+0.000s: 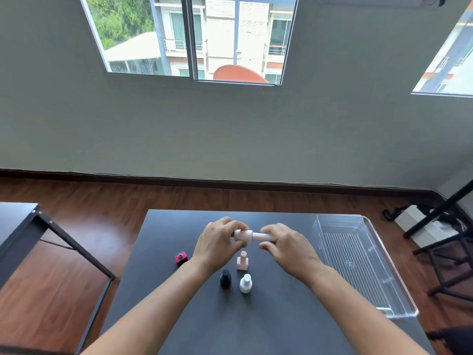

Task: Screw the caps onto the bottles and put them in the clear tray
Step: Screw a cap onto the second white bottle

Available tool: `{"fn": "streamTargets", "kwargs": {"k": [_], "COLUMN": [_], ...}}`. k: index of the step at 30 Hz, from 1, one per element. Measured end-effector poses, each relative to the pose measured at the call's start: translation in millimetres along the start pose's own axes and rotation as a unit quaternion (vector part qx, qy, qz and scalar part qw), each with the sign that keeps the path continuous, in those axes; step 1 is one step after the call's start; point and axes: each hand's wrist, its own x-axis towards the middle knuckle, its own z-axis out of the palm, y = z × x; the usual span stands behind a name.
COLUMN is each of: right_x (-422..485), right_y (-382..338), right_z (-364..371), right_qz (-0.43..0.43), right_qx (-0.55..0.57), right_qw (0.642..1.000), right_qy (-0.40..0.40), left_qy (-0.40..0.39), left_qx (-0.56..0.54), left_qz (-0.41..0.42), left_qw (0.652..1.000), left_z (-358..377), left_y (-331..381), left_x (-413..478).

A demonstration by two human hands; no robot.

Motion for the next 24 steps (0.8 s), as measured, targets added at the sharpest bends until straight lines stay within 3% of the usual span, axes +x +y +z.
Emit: {"fn": "streamTargets", "kwargs": {"k": [7,15,24], "right_x": [0.2,10.3,13.3], "right_y": [0.9,4.6,9.9], "right_z": [4.7,5.8,10.2], "right_qz": [0.007,0.092,0.087], "right_qx": [-0.033,0.111,0.143], "right_qw": [0.999,0.987,0.982], "right_qy": [-0.027,-0.075,-0.084], "left_qy": [-0.017,-0.011,-0.005], "left_qx": [0.036,0.101,0.116], "left_qz": [0.021,0.062,0.074], "left_qw": [0.999,0.993,0.99], "left_z": [2.5,2.5,7.0], "left_y": [-3.0,-1.9,-6.1], "left_x": [-2.2,-3.9,-7.2]}}
